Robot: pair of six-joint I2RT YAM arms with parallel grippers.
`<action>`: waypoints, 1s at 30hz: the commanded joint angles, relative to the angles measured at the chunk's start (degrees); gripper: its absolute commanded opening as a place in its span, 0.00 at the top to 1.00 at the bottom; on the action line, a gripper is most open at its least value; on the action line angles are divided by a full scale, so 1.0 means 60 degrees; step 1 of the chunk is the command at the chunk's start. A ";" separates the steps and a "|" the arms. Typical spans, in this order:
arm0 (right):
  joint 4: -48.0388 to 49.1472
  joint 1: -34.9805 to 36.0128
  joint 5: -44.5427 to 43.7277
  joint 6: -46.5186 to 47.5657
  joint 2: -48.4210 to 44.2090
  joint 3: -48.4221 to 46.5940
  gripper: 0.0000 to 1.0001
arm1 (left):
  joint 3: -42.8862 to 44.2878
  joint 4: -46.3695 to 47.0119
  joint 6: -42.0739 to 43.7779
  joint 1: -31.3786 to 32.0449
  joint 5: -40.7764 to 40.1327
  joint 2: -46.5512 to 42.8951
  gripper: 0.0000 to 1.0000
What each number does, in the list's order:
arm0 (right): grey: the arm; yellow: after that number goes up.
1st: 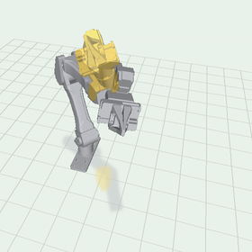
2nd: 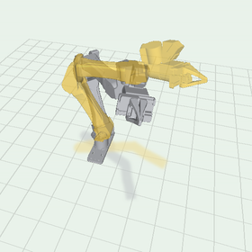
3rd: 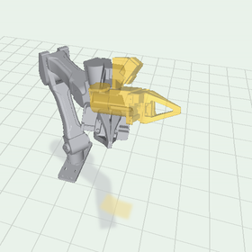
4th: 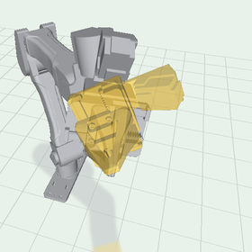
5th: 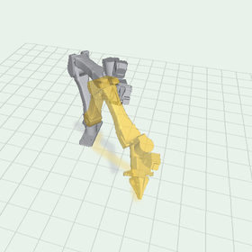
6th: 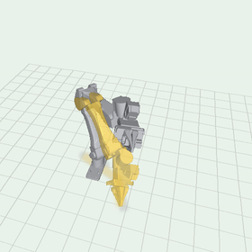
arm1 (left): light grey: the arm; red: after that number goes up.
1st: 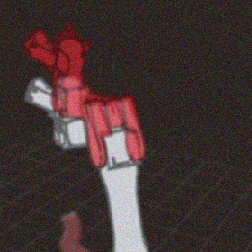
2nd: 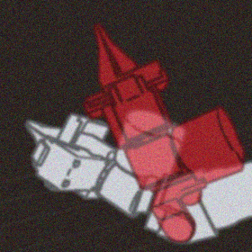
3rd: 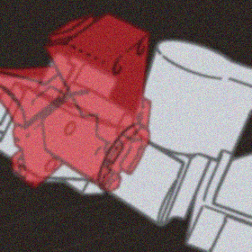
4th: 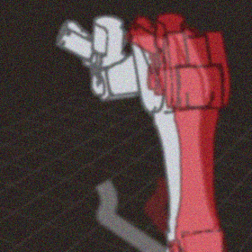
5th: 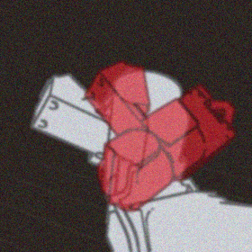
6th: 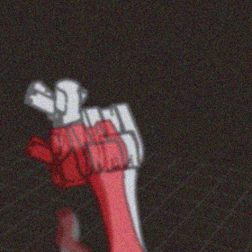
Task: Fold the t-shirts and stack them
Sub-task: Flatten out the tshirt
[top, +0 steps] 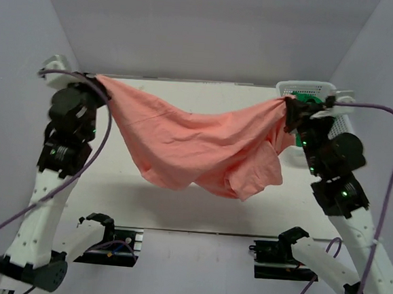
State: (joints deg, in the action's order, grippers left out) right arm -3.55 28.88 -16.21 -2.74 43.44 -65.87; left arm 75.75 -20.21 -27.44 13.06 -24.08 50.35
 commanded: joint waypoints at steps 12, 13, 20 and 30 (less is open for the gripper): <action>0.0972 -0.0214 -0.1035 -0.1654 0.5617 0.0522 1.00 | -0.1273 -0.1129 -0.1315 -0.0155 -0.1451 0.4977 1.00; 0.0944 -0.0258 -0.1034 -0.1609 0.5998 0.0359 1.00 | -0.1141 -0.1013 -0.1315 -0.0155 -0.1553 0.5244 1.00; 0.0973 -0.0521 -0.1180 -0.1169 0.8241 -0.1588 1.00 | 0.0614 -0.0587 -0.1213 -0.0521 -0.1350 0.7646 1.00; 0.0607 -0.0932 -0.1650 -0.1315 1.2269 -0.5470 1.00 | 0.3676 -0.1185 -0.1300 -0.1195 -0.1070 1.1117 0.94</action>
State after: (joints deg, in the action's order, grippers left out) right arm -0.67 24.38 -24.29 -10.48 113.75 -92.16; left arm 92.18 -24.82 -34.57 7.22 -30.74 114.19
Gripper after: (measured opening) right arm 0.008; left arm 0.030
